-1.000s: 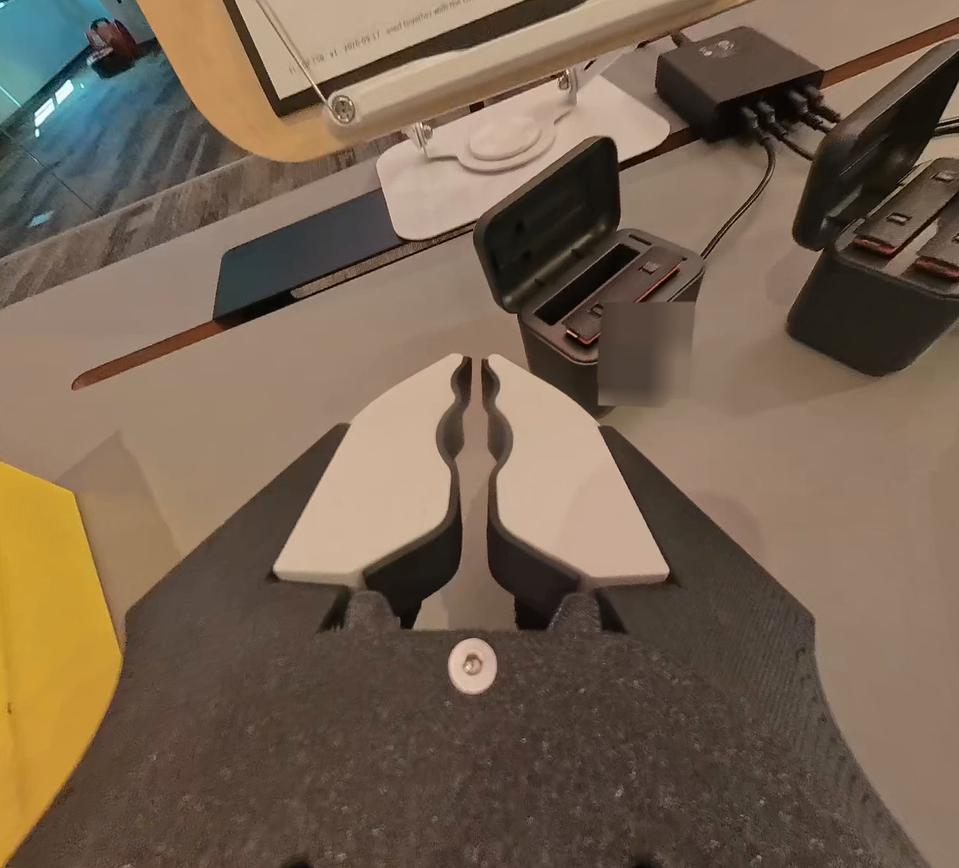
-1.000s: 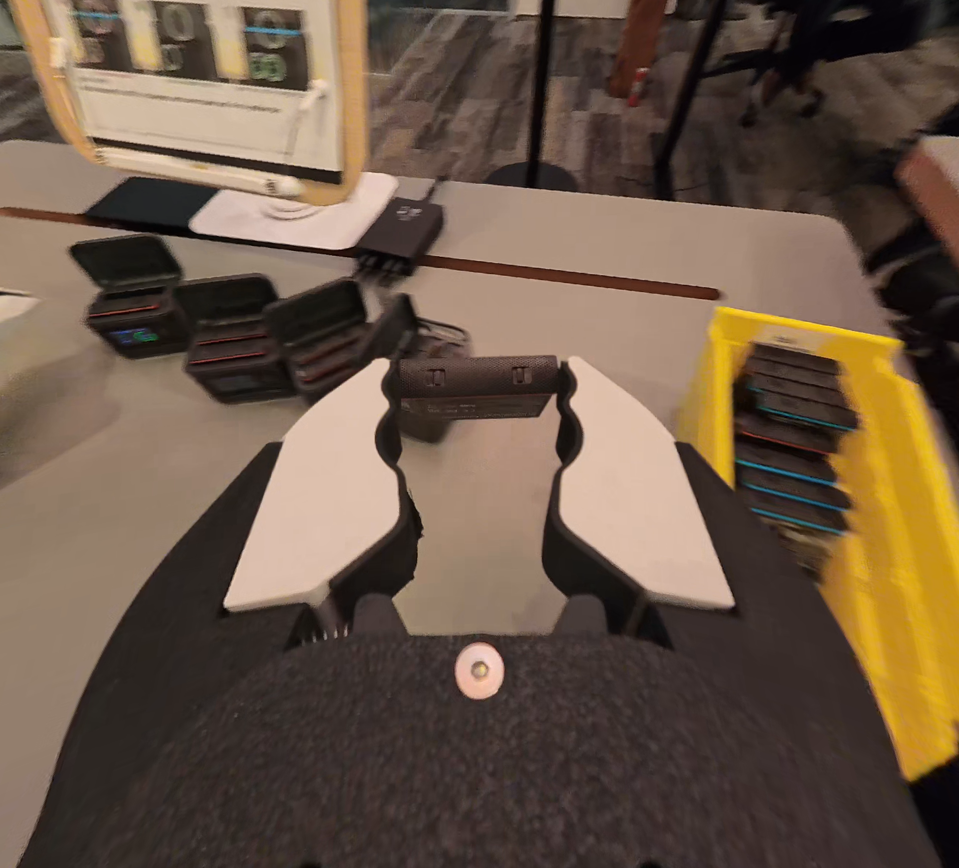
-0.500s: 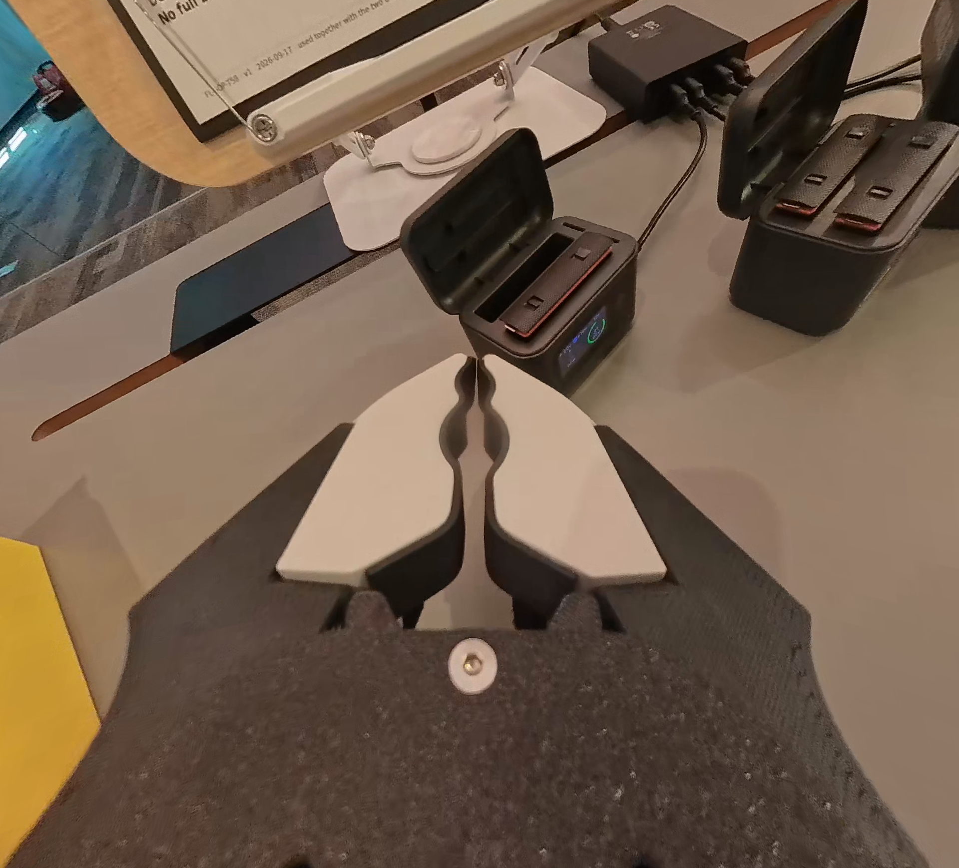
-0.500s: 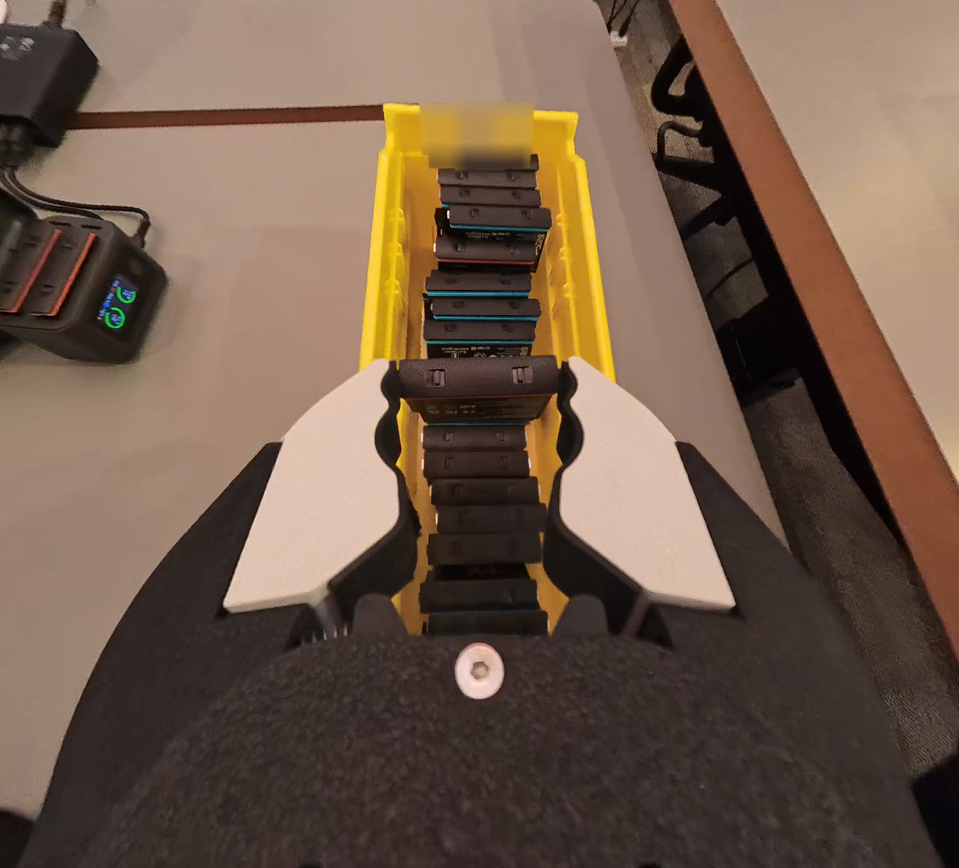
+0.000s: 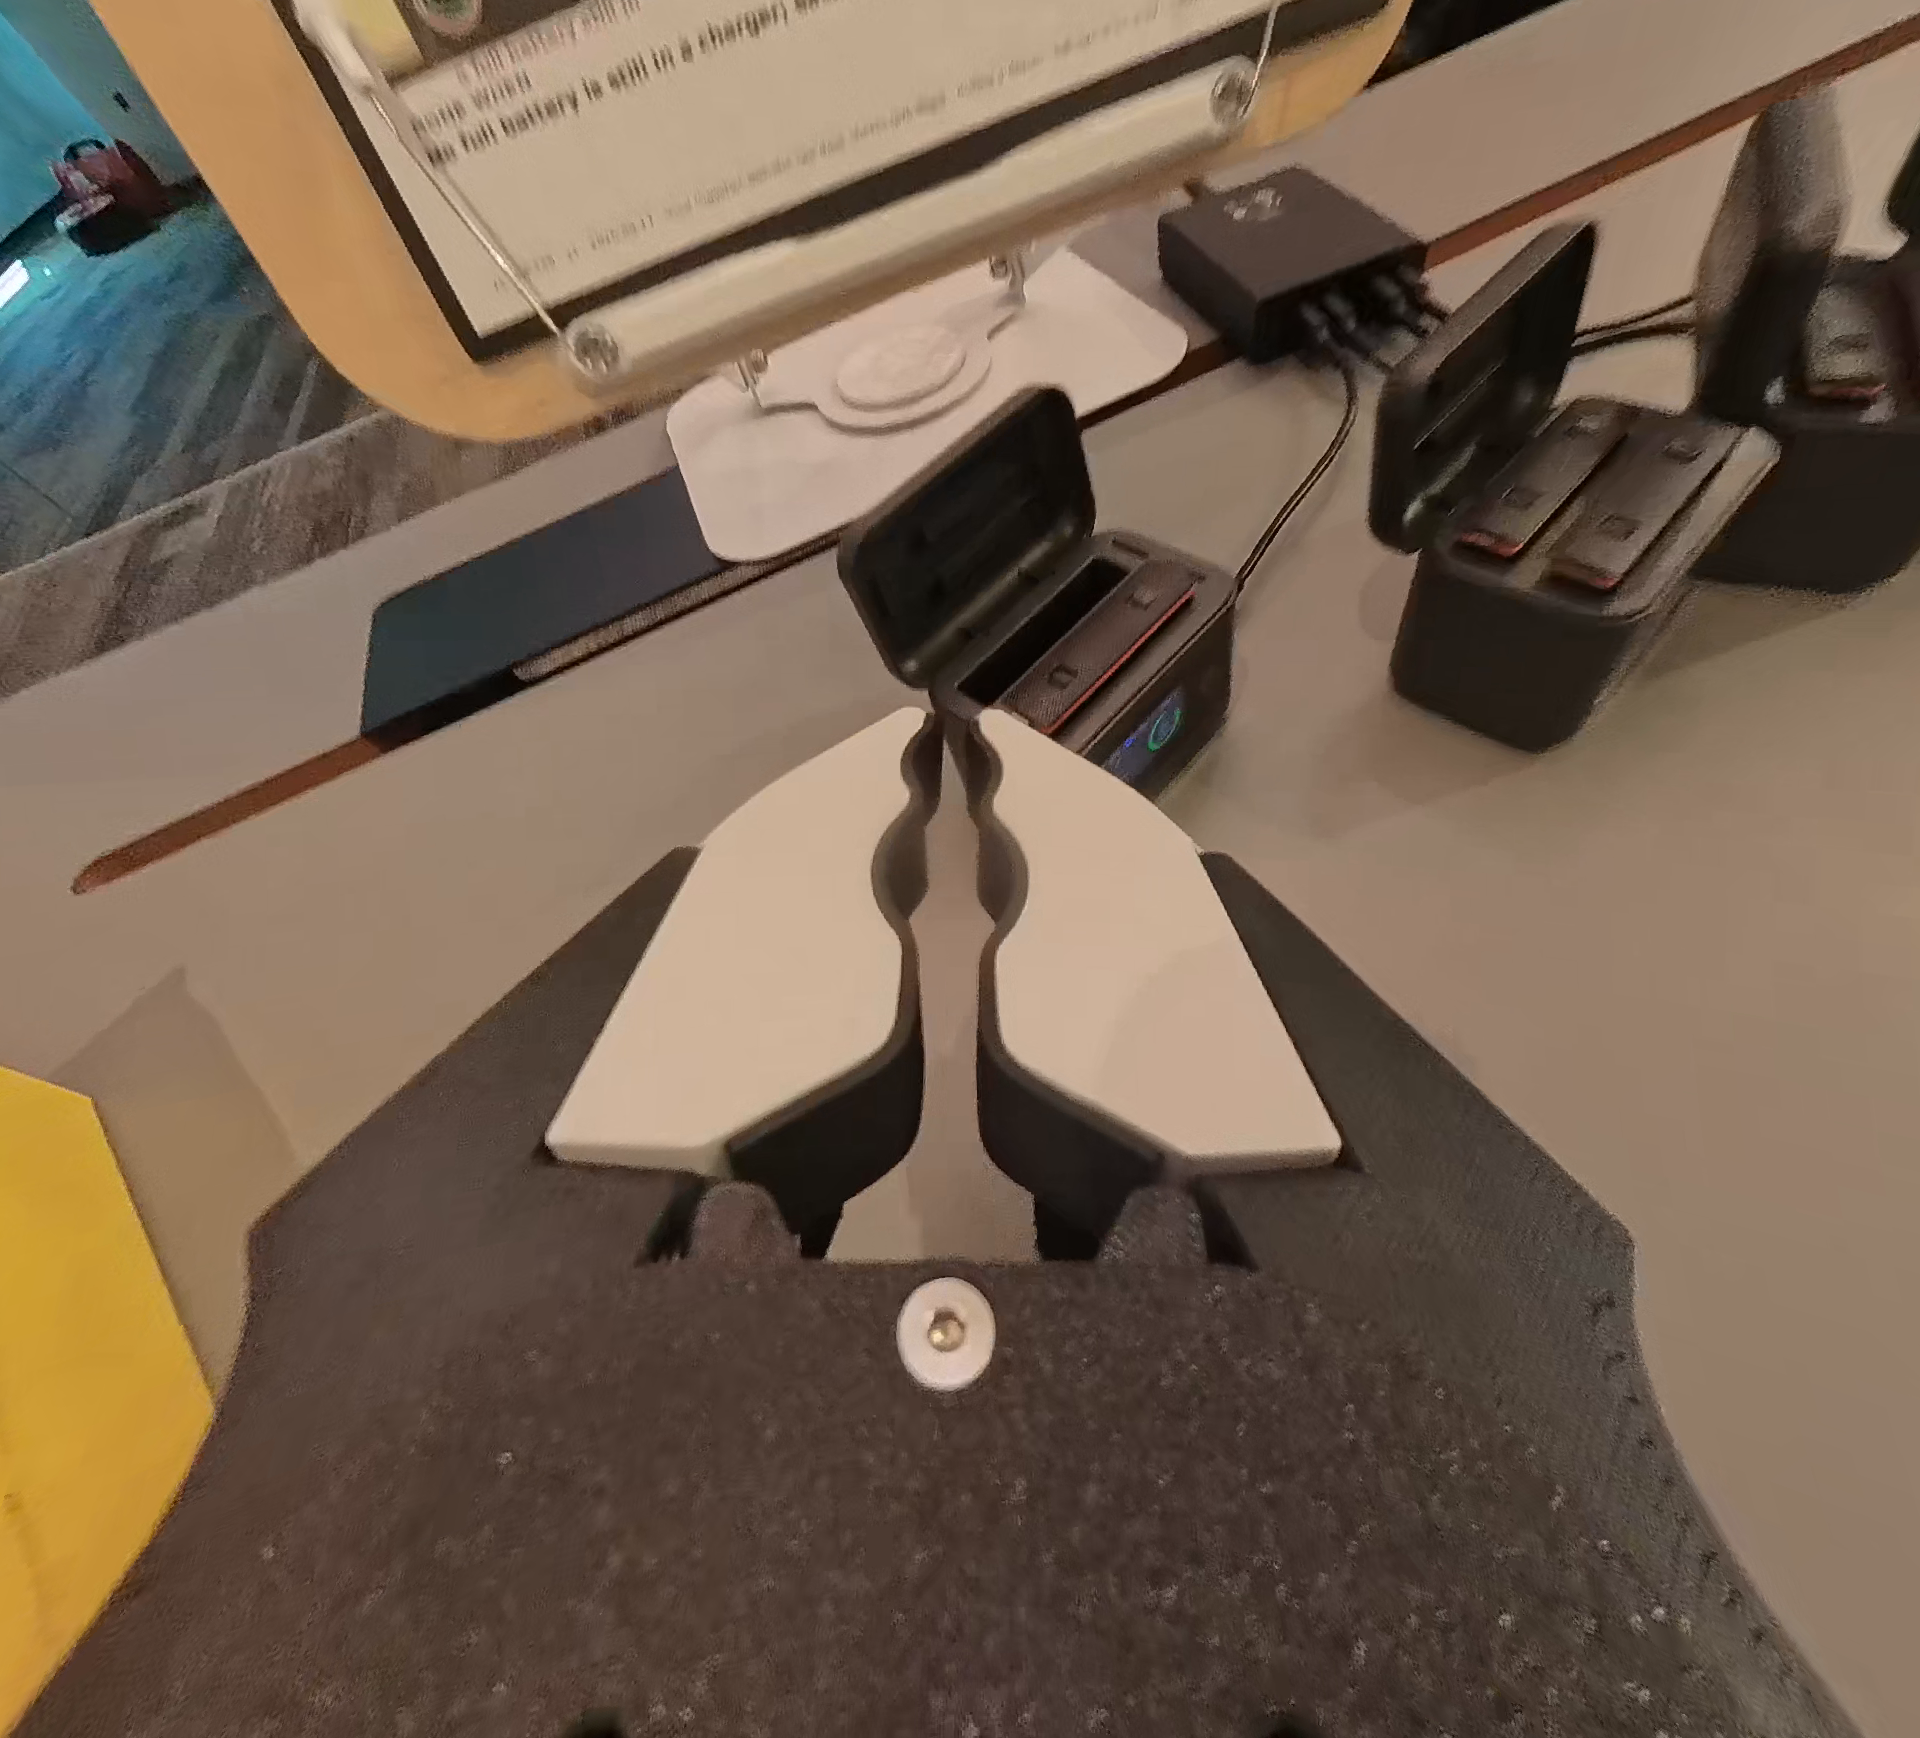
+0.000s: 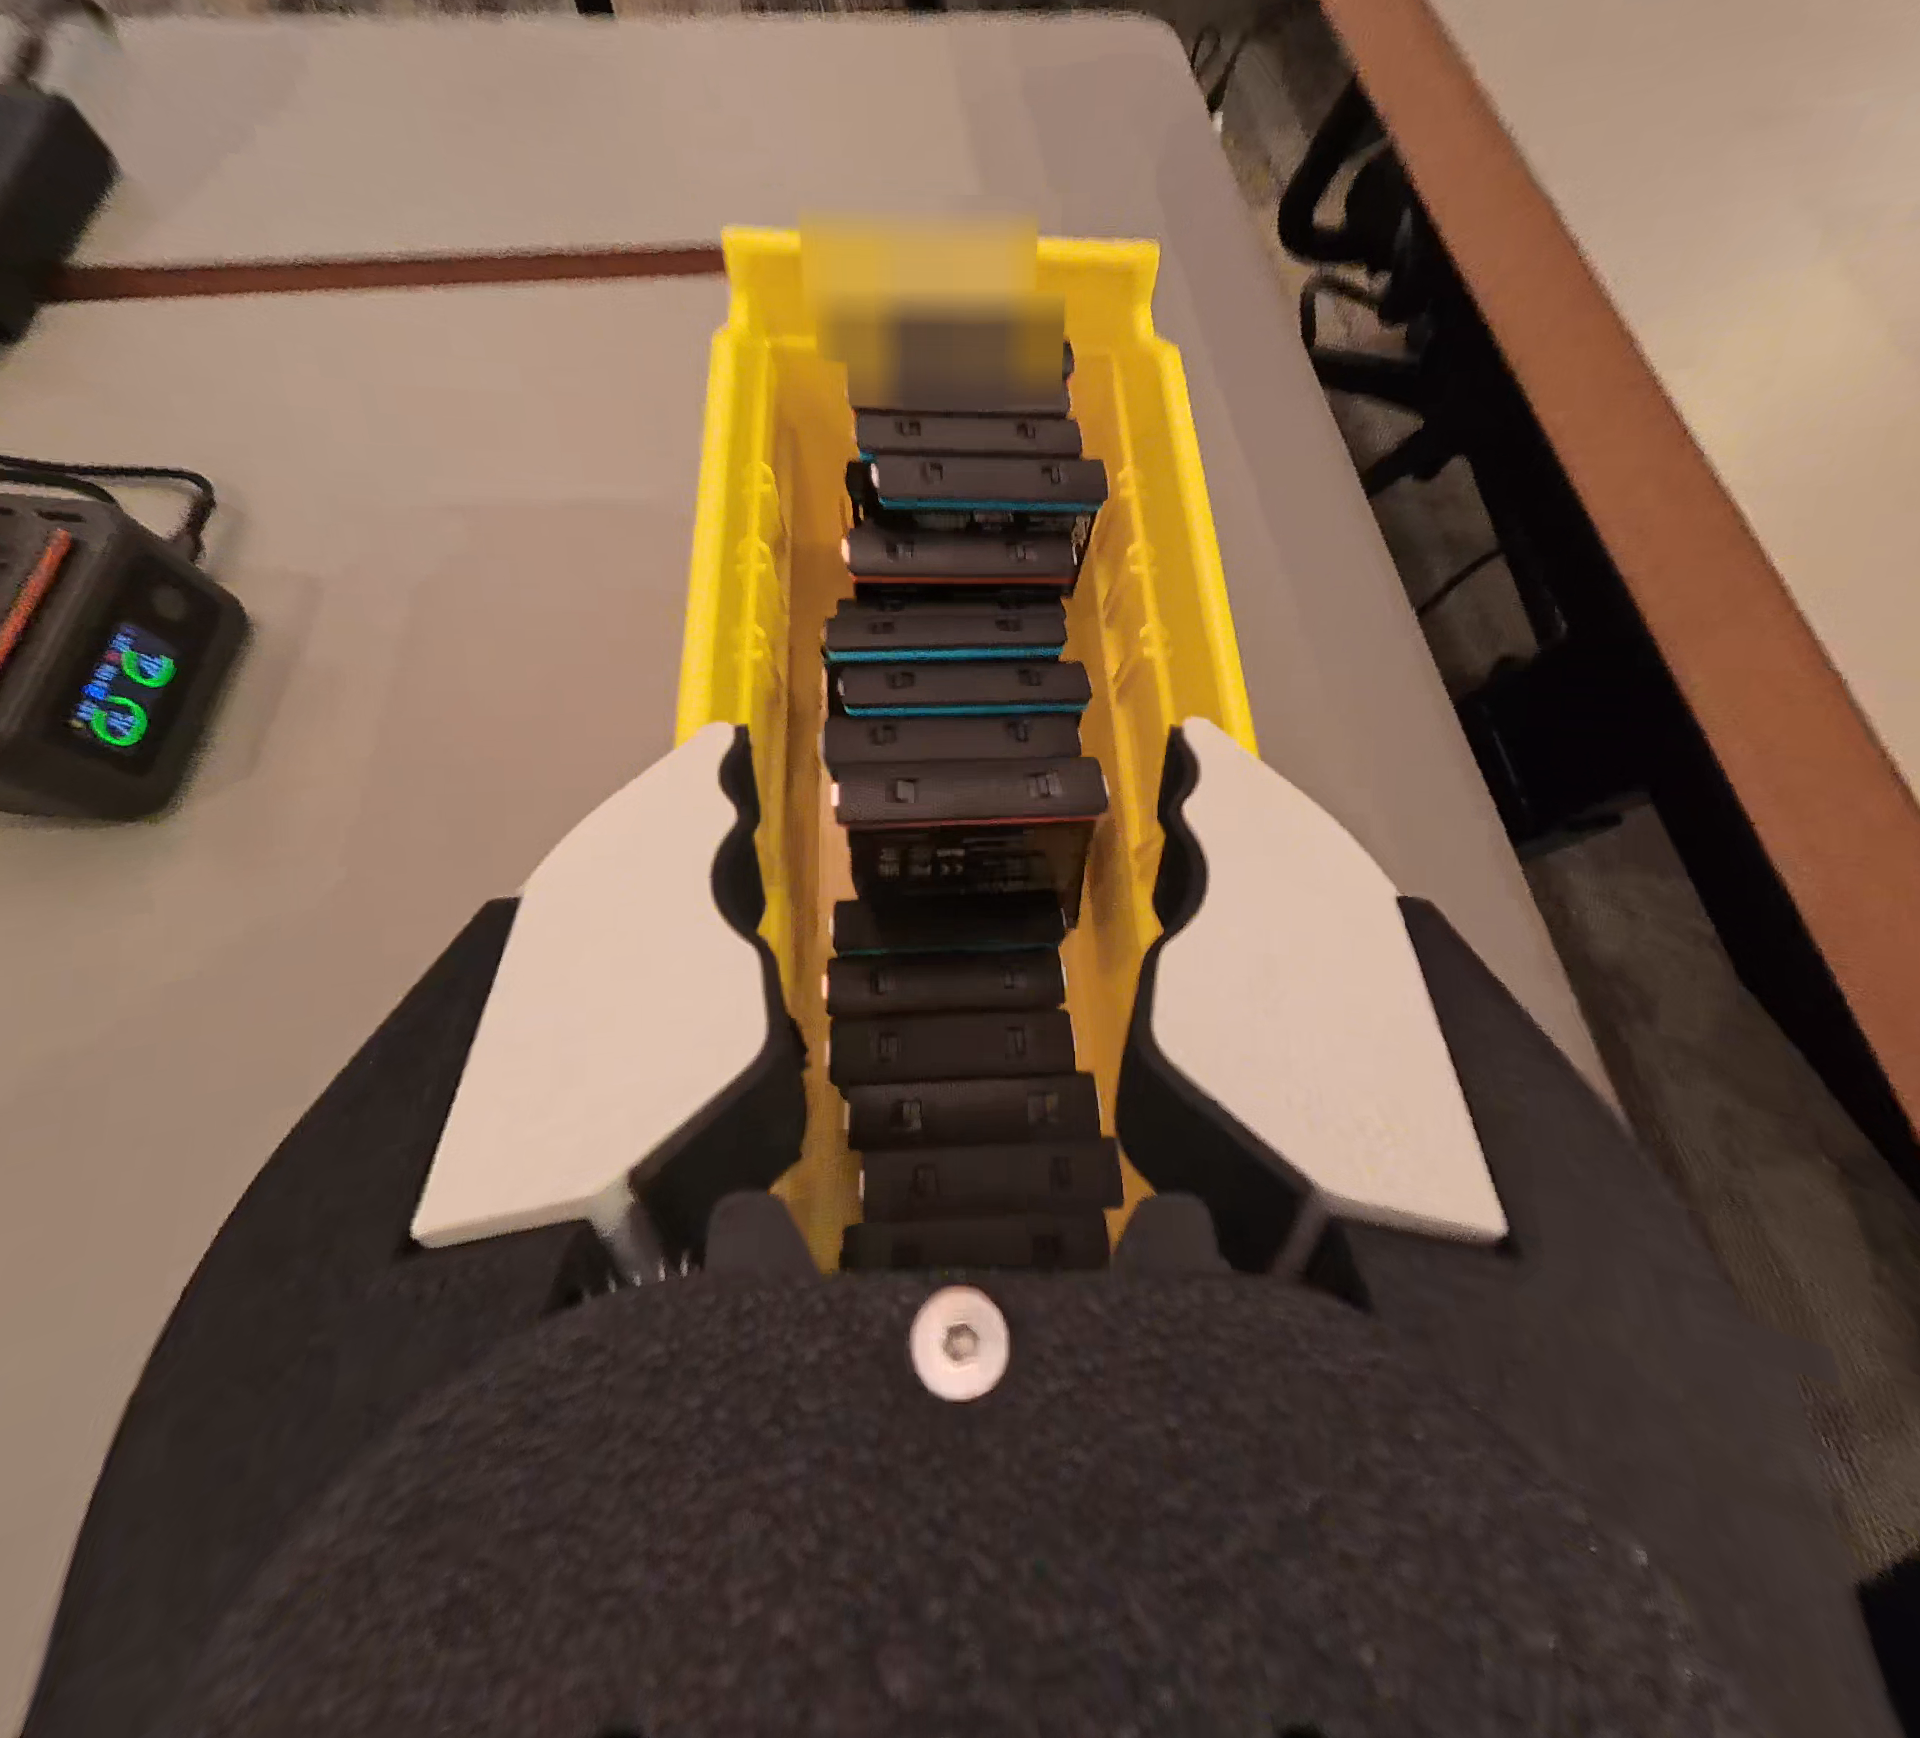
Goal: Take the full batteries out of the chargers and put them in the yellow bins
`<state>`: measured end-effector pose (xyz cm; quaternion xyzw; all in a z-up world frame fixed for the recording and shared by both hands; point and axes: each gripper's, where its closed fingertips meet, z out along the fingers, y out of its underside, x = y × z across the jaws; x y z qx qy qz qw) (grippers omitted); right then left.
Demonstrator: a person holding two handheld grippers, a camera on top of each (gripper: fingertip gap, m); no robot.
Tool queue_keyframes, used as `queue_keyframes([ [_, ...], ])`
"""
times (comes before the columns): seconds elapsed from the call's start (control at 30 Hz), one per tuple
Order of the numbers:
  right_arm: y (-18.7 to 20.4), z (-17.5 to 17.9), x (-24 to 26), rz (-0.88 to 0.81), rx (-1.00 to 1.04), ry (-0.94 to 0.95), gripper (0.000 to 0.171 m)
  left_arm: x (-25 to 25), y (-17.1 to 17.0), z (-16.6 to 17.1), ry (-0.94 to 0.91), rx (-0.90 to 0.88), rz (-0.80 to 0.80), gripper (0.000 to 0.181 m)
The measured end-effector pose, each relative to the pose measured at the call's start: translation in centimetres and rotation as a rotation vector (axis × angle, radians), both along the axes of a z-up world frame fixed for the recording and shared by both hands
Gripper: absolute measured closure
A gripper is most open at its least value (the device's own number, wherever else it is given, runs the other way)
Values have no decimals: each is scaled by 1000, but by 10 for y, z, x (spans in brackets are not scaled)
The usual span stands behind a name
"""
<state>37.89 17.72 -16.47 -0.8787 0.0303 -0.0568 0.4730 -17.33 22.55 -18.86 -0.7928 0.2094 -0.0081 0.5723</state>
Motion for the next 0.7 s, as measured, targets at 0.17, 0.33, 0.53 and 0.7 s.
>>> queue_keyframes([
  [0.17,-3,41,-32,92,235,-24,98,-4,-31,72,-41,122,-43,178],
  [0.33,-21,55,-63,138,306,-189,106,-68,-63,140,35,242,12,181],
  [0.53,-39,81,-91,181,388,-349,110,-168,-66,114,328,-64,8,173],
  [0.7,-48,88,-120,267,430,-275,110,-235,-71,25,698,-503,-64,141],
])
